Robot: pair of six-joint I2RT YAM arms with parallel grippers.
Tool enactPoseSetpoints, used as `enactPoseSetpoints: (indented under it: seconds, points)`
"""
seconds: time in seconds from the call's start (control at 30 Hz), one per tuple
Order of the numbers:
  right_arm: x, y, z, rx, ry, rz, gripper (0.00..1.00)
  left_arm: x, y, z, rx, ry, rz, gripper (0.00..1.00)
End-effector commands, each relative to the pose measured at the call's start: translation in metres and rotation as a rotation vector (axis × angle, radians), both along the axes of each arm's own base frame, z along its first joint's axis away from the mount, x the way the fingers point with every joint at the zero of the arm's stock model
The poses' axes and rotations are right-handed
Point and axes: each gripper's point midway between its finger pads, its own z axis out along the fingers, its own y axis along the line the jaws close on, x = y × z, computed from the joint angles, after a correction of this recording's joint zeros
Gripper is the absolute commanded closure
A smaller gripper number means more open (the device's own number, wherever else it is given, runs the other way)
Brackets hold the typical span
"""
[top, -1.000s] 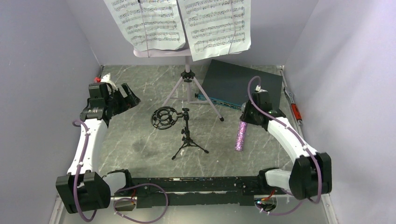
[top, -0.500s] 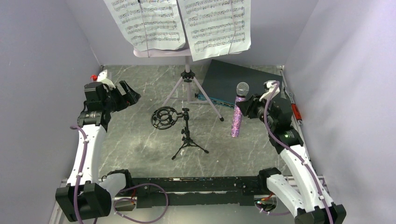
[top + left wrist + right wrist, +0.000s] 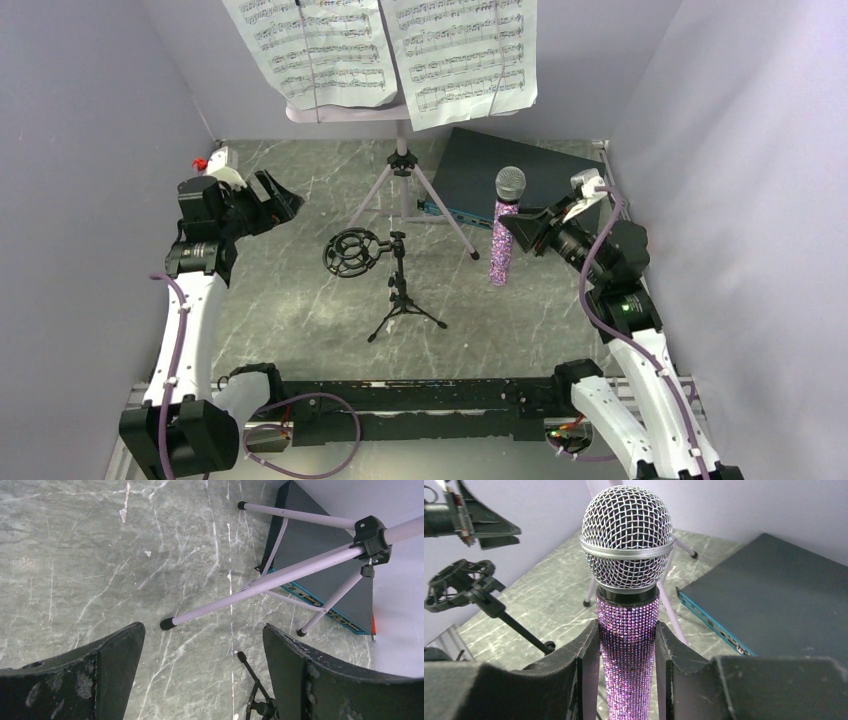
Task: Set up the instrument practice props
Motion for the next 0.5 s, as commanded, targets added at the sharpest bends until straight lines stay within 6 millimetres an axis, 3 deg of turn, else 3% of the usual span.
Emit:
enactPoseSetpoints:
  seconds: [0.0,0.47]
  points:
    - [-0.012,0.019,0.064,0.031,-0.181,0.133,1.0,-0.001,-0.002,0.008,-0.01,-0.034,-0.003,0.06]
    - [-0.043,0.072,0.112,0.036,-0.302,0.352,1.0,-0.004,-0.001,-0.014,-0.018,0.048,0.011,0.06]
